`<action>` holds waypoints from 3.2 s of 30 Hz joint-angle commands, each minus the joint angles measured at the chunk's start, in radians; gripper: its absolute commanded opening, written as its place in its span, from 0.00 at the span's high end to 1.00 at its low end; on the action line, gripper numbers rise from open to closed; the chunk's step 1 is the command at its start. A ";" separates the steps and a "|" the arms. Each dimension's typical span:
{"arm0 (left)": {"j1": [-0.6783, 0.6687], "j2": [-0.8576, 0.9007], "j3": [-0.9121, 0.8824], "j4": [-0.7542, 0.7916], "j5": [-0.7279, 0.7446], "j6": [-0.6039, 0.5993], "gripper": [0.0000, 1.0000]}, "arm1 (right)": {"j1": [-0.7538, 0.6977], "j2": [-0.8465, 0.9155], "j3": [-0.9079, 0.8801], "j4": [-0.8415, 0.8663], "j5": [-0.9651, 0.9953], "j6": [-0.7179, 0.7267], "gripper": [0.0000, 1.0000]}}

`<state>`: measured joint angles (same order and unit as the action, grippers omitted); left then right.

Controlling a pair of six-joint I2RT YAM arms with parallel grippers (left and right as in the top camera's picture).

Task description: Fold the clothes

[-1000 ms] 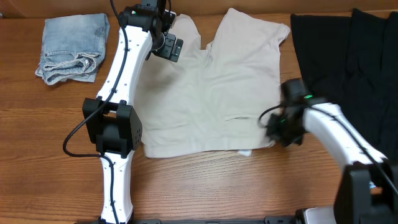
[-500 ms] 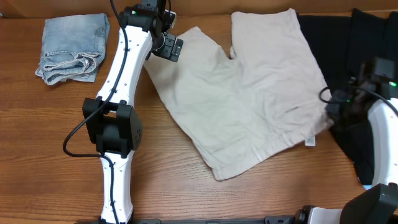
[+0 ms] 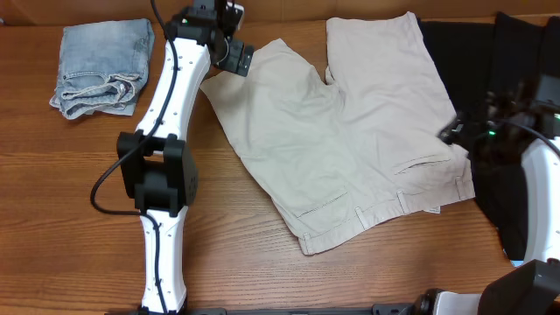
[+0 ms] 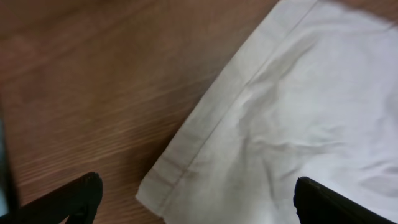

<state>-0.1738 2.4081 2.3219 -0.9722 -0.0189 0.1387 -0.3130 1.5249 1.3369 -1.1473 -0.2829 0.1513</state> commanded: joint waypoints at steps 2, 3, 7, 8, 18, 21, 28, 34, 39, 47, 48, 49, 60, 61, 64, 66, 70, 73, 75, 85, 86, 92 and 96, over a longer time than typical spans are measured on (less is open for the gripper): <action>0.011 0.126 -0.013 0.001 0.064 0.101 0.03 | 0.098 -0.018 0.026 0.038 -0.053 -0.031 0.22; 0.011 0.140 -0.013 -0.002 0.064 0.101 0.03 | 0.119 -0.018 0.026 0.046 -0.046 -0.025 0.22; 0.011 0.171 -0.013 -0.023 0.064 0.085 0.09 | 0.173 -0.018 0.026 0.068 -0.029 -0.018 0.25; 0.011 0.176 -0.013 -0.031 0.064 0.081 0.11 | 0.181 -0.018 0.026 0.071 -0.029 -0.017 0.25; 0.019 0.177 -0.013 -0.137 0.007 0.011 0.34 | 0.190 -0.017 0.025 0.084 -0.029 -0.017 0.27; 0.032 0.177 -0.013 -0.189 -0.074 -0.049 0.56 | 0.190 -0.013 0.024 0.084 -0.029 -0.018 0.27; 0.101 0.179 -0.013 -0.353 -0.146 -0.155 0.91 | 0.196 -0.004 0.009 0.094 -0.031 -0.016 0.27; 0.192 0.184 -0.042 -0.509 -0.146 -0.214 0.96 | 0.196 0.028 0.009 0.096 -0.033 0.002 0.28; 0.269 0.184 -0.145 -0.644 -0.149 -0.214 0.84 | 0.218 0.082 0.009 0.102 -0.034 0.011 0.28; 0.331 0.184 -0.360 -0.643 -0.149 -0.214 0.79 | 0.272 0.237 0.009 0.105 0.008 0.085 0.27; 0.332 0.184 -0.378 -0.637 -0.149 -0.214 0.78 | 0.275 0.264 0.009 0.103 0.028 0.094 0.27; 0.332 0.184 -0.394 -0.626 -0.149 -0.214 0.77 | 0.277 0.280 0.009 0.104 0.029 0.095 0.27; 0.272 0.181 -0.389 -0.528 -0.043 -0.116 0.00 | 0.309 0.410 0.009 0.138 0.027 0.112 0.30; 0.261 0.181 -0.369 -0.527 -0.043 -0.116 0.00 | 0.314 0.414 0.009 0.145 0.028 0.113 0.30; 0.222 0.181 -0.269 -0.537 -0.041 -0.122 0.00 | 0.332 0.428 0.005 0.175 0.030 0.125 0.31; 0.184 0.181 -0.175 -0.542 -0.039 -0.132 0.00 | 0.340 0.435 -0.005 0.211 0.056 0.173 0.32; 0.109 0.181 0.001 -0.534 -0.041 -0.124 0.00 | 0.342 0.436 -0.044 0.289 0.066 0.220 0.35; 0.058 0.181 0.132 -0.497 -0.047 -0.111 0.00 | 0.342 0.436 -0.078 0.332 0.103 0.251 0.36; 0.032 0.181 0.206 -0.471 -0.063 -0.112 0.00 | 0.342 0.436 -0.091 0.344 0.158 0.269 0.36; 0.045 0.181 0.364 -0.428 -0.145 -0.161 0.00 | 0.313 0.437 -0.125 0.458 0.291 0.273 0.38; 0.051 0.181 0.364 -0.424 -0.142 -0.161 0.00 | 0.306 0.438 -0.127 0.469 0.294 0.273 0.39; 0.055 0.182 0.364 -0.276 0.078 -0.043 0.00 | 0.253 0.462 -0.127 0.556 0.260 0.254 0.35; 0.032 0.189 0.364 -0.092 0.280 -0.007 0.00 | 0.254 0.433 -0.115 0.550 0.182 0.237 0.22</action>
<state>-0.1051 2.5862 2.6583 -1.1519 0.0490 0.0731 -0.0486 1.9499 1.2343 -0.5919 -0.0891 0.4076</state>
